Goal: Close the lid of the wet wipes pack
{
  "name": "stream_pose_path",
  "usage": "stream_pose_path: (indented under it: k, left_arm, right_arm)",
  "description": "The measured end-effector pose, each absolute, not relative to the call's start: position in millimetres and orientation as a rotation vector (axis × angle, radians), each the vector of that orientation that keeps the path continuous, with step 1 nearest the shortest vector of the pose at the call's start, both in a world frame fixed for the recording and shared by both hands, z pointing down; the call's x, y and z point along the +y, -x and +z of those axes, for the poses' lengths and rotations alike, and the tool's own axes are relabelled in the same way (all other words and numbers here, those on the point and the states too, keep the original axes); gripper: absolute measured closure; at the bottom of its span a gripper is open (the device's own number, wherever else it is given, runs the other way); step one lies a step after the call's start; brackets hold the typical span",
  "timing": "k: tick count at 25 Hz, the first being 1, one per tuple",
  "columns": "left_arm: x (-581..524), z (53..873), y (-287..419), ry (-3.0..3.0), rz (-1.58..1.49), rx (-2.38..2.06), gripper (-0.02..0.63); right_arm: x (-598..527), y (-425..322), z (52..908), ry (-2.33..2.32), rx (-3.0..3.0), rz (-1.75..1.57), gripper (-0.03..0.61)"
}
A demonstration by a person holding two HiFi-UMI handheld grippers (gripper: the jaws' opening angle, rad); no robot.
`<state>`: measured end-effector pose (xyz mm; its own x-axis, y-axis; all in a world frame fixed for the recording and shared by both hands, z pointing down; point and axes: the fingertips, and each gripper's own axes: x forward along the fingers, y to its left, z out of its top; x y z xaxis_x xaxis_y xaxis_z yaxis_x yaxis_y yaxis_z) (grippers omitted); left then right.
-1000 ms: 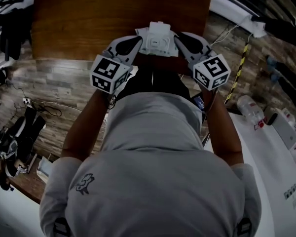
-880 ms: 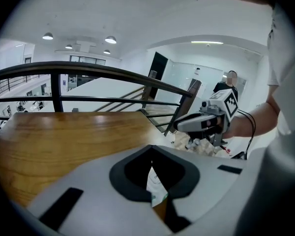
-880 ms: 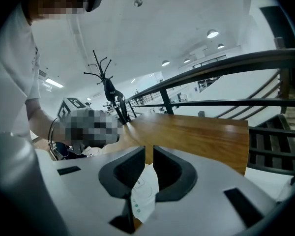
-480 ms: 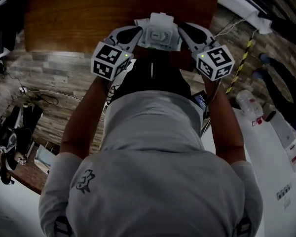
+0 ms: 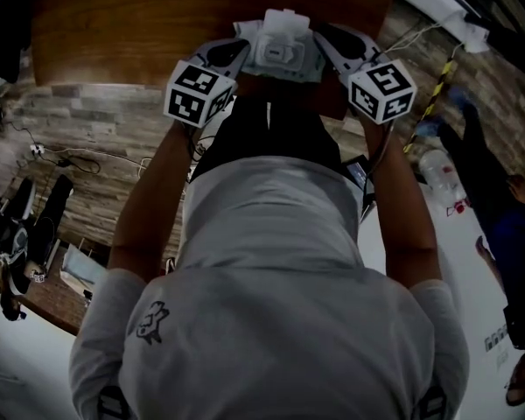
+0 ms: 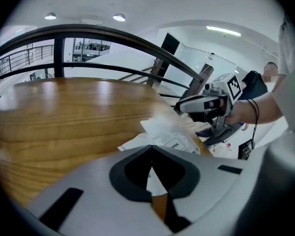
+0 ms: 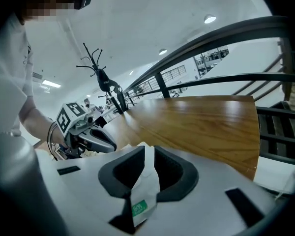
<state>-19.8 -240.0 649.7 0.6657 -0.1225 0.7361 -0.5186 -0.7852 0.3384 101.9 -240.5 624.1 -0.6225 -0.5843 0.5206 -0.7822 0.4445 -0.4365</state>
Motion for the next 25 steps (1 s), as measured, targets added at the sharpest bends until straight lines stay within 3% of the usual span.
stream_pose_path:
  k: [6,25]
  left_arm:
    - [-238,664,22,-2.302,1.022,-0.495,0.604]
    - [-239,680,28,-2.252,1.028,-0.502,0.604]
  right_arm:
    - [-242,-100,640,-1.13,-2.392,1.021,0.483]
    - [-252,-81,672,-1.008,-2.381,1.133,0.417]
